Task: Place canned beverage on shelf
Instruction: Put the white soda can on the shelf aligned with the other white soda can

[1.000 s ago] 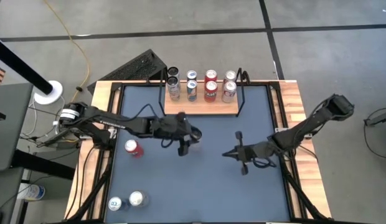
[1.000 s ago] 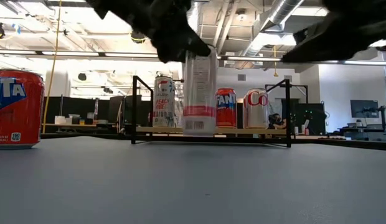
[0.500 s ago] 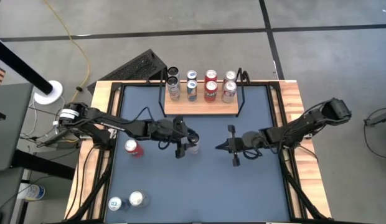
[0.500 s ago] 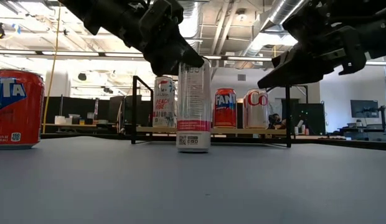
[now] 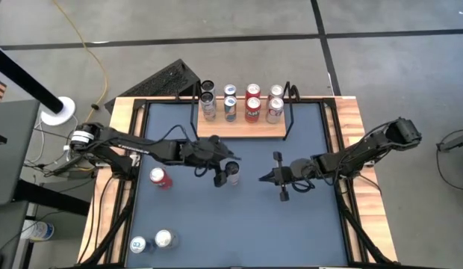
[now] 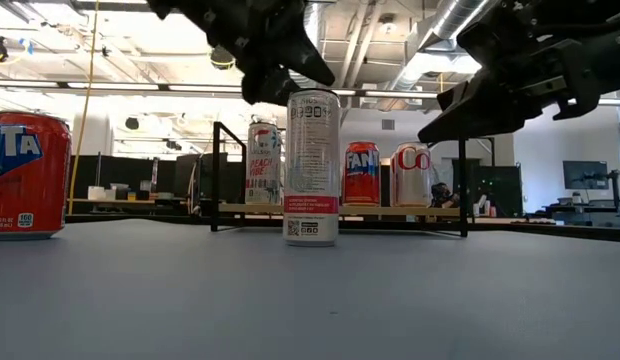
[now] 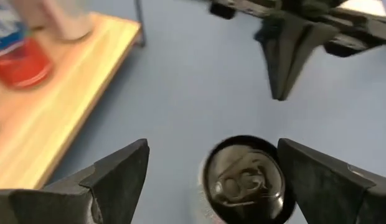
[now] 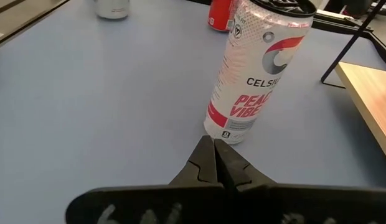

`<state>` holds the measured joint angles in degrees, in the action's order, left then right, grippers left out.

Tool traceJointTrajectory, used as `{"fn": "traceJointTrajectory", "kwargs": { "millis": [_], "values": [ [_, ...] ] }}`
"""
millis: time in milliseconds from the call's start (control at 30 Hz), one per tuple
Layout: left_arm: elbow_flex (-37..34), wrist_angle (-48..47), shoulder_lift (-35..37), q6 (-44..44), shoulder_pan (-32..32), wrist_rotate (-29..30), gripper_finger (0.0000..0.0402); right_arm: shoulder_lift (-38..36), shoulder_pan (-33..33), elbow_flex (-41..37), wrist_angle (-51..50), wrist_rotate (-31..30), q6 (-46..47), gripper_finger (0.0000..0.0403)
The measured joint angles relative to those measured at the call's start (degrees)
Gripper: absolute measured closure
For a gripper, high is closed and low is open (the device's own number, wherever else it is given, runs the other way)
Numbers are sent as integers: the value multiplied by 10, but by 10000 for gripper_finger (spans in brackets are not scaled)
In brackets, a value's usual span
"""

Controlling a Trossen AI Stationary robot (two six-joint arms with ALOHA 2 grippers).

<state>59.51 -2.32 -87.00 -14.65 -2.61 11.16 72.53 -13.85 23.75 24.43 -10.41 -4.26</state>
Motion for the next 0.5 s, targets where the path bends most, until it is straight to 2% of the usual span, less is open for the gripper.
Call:
{"fn": "traceJointTrajectory", "kwargs": {
  "millis": [100,233,500],
  "values": [
    [65,-100,0,-32,0,13,59,0,0,0,0,0,2,403],
    [133,-212,0,-120,0,18,59,0,0,0,0,0,2,403],
    [193,-325,-4,-238,10,38,58,0,0,0,0,0,13,403]
  ]
}}
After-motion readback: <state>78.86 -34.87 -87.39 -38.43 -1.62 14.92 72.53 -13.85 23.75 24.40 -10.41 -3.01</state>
